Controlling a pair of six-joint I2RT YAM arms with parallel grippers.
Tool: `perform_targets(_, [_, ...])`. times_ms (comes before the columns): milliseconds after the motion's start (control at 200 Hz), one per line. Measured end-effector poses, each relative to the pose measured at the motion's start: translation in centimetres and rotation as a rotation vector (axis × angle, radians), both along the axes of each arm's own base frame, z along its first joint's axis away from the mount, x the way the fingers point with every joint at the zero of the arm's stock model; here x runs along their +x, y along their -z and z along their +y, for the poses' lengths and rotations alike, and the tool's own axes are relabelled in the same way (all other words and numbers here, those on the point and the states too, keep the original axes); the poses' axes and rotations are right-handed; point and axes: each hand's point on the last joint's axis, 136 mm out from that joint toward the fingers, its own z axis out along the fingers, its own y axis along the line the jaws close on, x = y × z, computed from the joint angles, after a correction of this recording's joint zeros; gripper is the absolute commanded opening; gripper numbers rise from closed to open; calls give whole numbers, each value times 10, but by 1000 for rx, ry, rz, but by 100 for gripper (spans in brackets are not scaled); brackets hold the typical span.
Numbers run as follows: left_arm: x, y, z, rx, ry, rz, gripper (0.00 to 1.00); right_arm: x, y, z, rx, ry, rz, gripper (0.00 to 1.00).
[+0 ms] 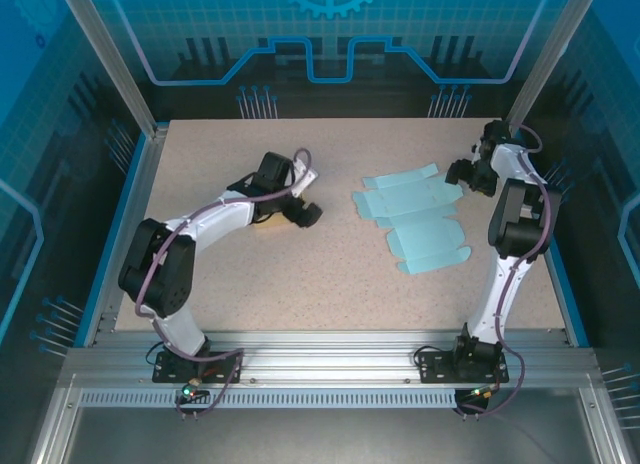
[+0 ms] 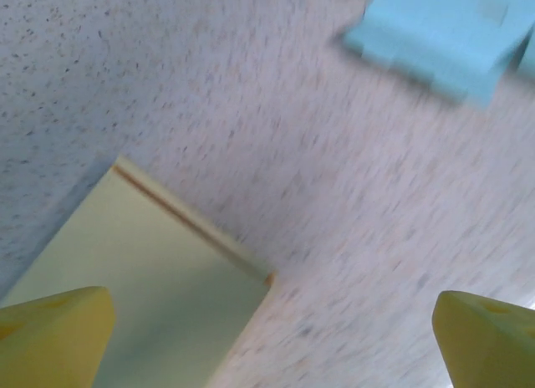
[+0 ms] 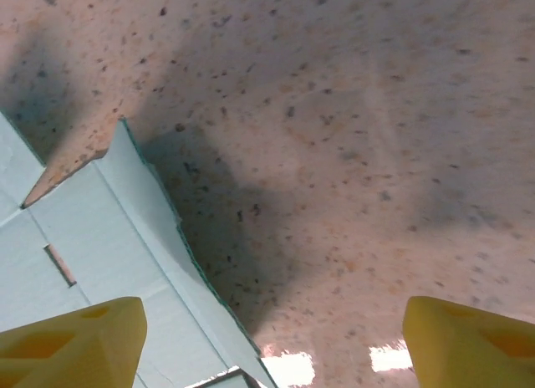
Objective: Fold the paper box
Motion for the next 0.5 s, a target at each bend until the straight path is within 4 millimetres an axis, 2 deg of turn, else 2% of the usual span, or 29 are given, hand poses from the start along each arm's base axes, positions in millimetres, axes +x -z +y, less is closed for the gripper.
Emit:
perform_targets(110, [17, -19, -26, -211, -117, 65, 86, 2, 9, 10, 64, -30, -1, 76])
perform_targets(185, [24, -18, -44, -314, -163, 112, 79, 4, 11, 17, 102, -42, -7, 72])
perform_targets(250, [27, -6, -60, -368, -195, 159, 75, 5, 12, 21, 126, -49, -13, 71])
perform_targets(325, [25, 18, -81, -410, -230, 239, 68, 8, 10, 25, 152, -55, -31, 71])
perform_targets(500, [16, 67, -113, -427, -288, 380, 68, 9, 15, 35, 189, -58, -41, 70])
